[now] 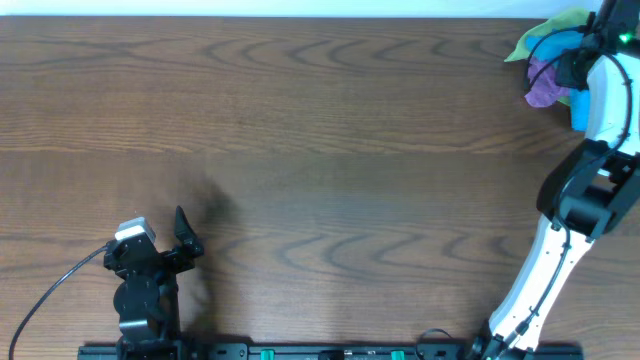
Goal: Fold the cloth
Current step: 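Lift the blue towel with the right gripper and pull it leftward, then lower the blue towel onto the table center with the right gripper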
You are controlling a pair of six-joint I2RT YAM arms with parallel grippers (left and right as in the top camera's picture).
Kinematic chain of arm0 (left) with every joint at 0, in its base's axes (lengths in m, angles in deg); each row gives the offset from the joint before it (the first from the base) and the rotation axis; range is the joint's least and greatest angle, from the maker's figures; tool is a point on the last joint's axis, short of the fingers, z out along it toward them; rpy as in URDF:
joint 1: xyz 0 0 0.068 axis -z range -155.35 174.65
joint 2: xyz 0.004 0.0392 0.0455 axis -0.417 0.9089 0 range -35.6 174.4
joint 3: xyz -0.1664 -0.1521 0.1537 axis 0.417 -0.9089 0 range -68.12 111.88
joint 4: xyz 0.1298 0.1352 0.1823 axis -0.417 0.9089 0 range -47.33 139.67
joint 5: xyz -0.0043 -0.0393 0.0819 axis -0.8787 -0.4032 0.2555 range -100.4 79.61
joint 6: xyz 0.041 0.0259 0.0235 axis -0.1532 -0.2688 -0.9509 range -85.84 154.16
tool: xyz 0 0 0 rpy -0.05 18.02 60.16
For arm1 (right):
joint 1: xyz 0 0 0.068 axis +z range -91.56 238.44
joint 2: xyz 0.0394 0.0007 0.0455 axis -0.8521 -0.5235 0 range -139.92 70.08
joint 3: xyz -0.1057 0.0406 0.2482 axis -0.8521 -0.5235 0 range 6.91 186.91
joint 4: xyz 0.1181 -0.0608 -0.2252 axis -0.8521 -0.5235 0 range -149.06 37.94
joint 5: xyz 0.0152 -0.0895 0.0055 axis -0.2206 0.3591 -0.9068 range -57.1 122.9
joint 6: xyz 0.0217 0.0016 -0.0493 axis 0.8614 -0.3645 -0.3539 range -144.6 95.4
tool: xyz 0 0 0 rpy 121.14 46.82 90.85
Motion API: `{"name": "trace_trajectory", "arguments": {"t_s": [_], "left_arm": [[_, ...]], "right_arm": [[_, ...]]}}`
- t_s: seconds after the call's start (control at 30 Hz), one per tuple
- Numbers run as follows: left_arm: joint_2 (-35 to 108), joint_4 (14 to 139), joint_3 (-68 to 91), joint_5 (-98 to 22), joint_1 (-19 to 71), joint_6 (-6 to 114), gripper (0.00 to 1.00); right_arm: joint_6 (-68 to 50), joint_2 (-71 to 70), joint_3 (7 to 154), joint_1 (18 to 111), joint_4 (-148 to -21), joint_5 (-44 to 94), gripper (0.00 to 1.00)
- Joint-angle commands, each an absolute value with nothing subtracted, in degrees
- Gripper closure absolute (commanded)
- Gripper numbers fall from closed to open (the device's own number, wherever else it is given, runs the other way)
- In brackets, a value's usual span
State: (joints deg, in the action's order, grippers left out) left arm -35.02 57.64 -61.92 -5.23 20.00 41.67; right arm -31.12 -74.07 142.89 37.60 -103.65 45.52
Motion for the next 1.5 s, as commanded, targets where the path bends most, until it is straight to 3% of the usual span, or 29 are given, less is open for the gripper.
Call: {"name": "trace_trajectory", "arguments": {"t_s": [0.0,0.67,1.23,1.47], "left_arm": [[-35.34,58.23,-63.34,-4.42,20.16,41.67,0.05],[-35.34,58.23,-63.34,-4.42,20.16,41.67,0.05],[-35.34,58.23,-63.34,-4.42,20.16,41.67,0.05],[-35.34,58.23,-63.34,-4.42,20.16,41.67,0.05]], "right_arm": [[-29.68,-73.70,143.09,40.17,-103.81,43.66,0.98],[-29.33,-56.85,144.90,57.77,-110.10,44.30,0.99],[-19.63,-43.54,144.90,74.77,-133.64,44.69,0.98],[-18.18,-36.04,144.66,79.74,-135.94,46.74,0.98]]}}
